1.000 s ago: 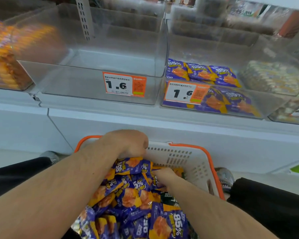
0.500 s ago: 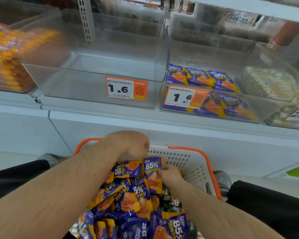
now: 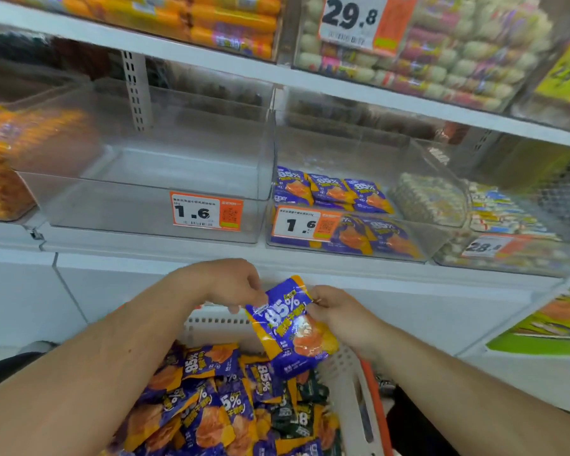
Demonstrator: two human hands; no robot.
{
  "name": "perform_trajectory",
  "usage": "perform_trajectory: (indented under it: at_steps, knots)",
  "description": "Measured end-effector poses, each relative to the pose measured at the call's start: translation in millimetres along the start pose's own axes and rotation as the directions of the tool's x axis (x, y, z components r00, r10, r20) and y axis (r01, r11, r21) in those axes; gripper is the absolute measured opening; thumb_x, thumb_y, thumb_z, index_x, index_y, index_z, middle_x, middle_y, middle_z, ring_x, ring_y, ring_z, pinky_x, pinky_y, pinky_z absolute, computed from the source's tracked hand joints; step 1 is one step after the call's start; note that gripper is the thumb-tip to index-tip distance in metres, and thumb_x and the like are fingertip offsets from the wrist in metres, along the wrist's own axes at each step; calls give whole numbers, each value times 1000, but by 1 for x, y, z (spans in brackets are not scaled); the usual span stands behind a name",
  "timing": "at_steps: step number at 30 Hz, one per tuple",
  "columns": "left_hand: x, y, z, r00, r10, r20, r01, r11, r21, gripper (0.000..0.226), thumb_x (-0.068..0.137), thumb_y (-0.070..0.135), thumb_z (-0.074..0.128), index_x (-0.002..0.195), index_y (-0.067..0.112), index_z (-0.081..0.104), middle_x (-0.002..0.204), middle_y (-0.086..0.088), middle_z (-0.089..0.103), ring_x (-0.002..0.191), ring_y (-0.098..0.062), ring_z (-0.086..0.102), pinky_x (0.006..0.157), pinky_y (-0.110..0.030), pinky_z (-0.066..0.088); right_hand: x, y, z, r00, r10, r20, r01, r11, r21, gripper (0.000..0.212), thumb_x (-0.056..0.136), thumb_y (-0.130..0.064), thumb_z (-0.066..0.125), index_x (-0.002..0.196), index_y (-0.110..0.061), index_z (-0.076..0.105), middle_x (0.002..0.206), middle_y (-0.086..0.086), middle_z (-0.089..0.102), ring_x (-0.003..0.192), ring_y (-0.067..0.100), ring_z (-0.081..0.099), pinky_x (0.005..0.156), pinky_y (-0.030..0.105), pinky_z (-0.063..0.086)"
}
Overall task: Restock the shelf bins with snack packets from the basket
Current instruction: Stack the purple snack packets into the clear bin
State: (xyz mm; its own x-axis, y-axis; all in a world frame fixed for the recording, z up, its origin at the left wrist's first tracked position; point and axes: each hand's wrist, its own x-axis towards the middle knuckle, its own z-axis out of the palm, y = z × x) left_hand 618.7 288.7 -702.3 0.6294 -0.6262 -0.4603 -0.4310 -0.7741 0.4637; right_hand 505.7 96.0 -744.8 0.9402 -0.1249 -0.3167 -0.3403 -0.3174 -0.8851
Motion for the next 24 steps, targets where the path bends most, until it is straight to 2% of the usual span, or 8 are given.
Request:
perform_trajectory:
  at_steps: [4, 6, 9, 14, 16, 18, 20, 24]
  knots:
    - [-8, 0, -13, 996, 52, -70, -66, 976, -210, 15, 92, 27, 63, 85, 15, 61, 73, 2, 65, 63, -8, 64, 57, -23, 43, -7, -25, -5, 996, -26, -90, 36, 993, 113, 19, 97, -4, 54, 81, -14, 59, 82, 9, 67, 68, 18, 59, 66, 31, 49]
    - [-13, 6, -19, 983, 50, -175, -107, 936, -336, 14, 92, 22, 64, 86, 10, 61, 71, -2, 63, 53, -8, 61, 52, -22, 45, -11, -38, -6, 984, -43, -174, 67, 989, 134, 10, 93, -6, 60, 94, -15, 62, 93, 14, 70, 73, 24, 66, 73, 42, 55]
    - [-17, 22, -23, 915, 24, -403, -251, 817, -520, 10, 90, 14, 67, 85, 9, 61, 73, -7, 61, 43, -10, 52, 46, -24, 42, -15, -58, -8, 953, -116, -281, 163, 975, 151, 35, 87, 2, 62, 107, -25, 52, 96, 13, 66, 65, 29, 67, 66, 47, 59]
    - [-14, 50, -25, 653, -48, -755, -539, 671, -509, 13, 90, 13, 66, 87, 26, 62, 81, 0, 63, 52, -10, 54, 55, -24, 48, -20, -95, -22, 858, -246, -451, 339, 931, 137, 38, 89, 12, 55, 110, -20, 52, 78, 8, 65, 48, 16, 59, 45, 29, 52]
    - [-11, 51, -27, 439, 57, -897, -586, 774, -238, 12, 89, 17, 65, 99, 25, 64, 93, 5, 62, 67, -9, 55, 67, -25, 45, -15, -111, -37, 818, -246, -519, 375, 914, 157, 37, 88, 14, 52, 112, -15, 53, 64, 6, 63, 41, 14, 56, 41, 24, 47]
    - [-7, 50, -28, 246, 249, -937, -458, 882, 114, 31, 83, 25, 63, 114, 17, 64, 110, -2, 60, 90, -14, 57, 80, -29, 44, -8, -130, -54, 783, -236, -575, 384, 911, 149, 34, 89, 12, 51, 109, -14, 56, 56, 5, 60, 39, 14, 54, 44, 24, 48]
    - [1, 45, -23, 264, 316, -911, -239, 937, 256, 58, 72, 33, 64, 128, 18, 55, 133, -11, 51, 115, -29, 51, 93, -45, 40, 2, -144, -74, 776, -200, -599, 346, 928, 138, 32, 89, 12, 50, 110, -11, 56, 60, 12, 58, 40, 16, 54, 45, 25, 50]
    - [21, 33, -7, 509, 255, -822, -28, 959, 281, 95, 60, 30, 81, 144, 15, 41, 151, -14, 35, 123, -35, 48, 102, -55, 31, 35, -159, -110, 793, -108, -600, 223, 967, 120, 34, 86, 16, 49, 110, -7, 53, 73, 19, 57, 46, 22, 58, 42, 24, 51]
